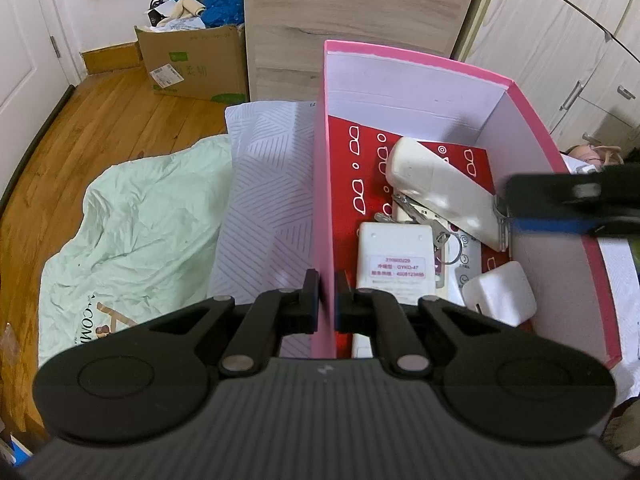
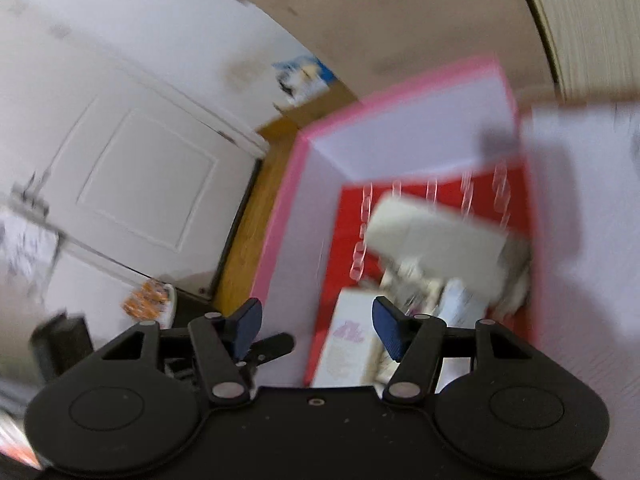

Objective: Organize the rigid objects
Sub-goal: 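Lower the cream remote into the pink box and open the right tool, then move the right tool back and grasp the white square plug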

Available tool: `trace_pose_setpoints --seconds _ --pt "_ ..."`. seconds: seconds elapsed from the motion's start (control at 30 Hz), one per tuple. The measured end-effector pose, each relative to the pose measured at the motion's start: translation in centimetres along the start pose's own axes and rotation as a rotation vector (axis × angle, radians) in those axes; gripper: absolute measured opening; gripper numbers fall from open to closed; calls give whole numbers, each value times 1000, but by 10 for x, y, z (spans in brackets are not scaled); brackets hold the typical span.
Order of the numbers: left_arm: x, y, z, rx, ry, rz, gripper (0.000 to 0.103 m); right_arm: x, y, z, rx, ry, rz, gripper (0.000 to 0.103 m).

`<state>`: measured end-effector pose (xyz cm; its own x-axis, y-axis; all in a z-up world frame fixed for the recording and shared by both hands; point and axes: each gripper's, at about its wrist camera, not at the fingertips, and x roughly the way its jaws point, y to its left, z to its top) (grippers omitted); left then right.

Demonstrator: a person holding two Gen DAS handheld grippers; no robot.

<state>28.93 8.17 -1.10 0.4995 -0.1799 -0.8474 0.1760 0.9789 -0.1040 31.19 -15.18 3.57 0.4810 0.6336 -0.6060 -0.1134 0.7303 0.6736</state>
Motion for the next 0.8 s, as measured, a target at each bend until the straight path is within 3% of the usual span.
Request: trace_pose_setpoints --seconds 0.07,0.17,0.4,0.5,0.63,0.8 --pt "0 -1 0 0 0 2 6 -25 9 -2 -154 -67 -52 69" --pt "0 -2 0 0 -3 5 6 -59 13 -8 -314 -228 -227 69" --pt "0 -2 0 5 -5 11 6 -108 -38 -2 -352 -371 -378 70" --pt "0 -4 0 11 -4 20 6 -117 -66 0 -325 -381 -416 70" --pt "0 -5 0 13 -4 21 6 -99 -95 0 -300 -337 -463 70" --pt "0 -5 1 10 -5 18 6 -81 -121 -4 -380 -260 -520 70"
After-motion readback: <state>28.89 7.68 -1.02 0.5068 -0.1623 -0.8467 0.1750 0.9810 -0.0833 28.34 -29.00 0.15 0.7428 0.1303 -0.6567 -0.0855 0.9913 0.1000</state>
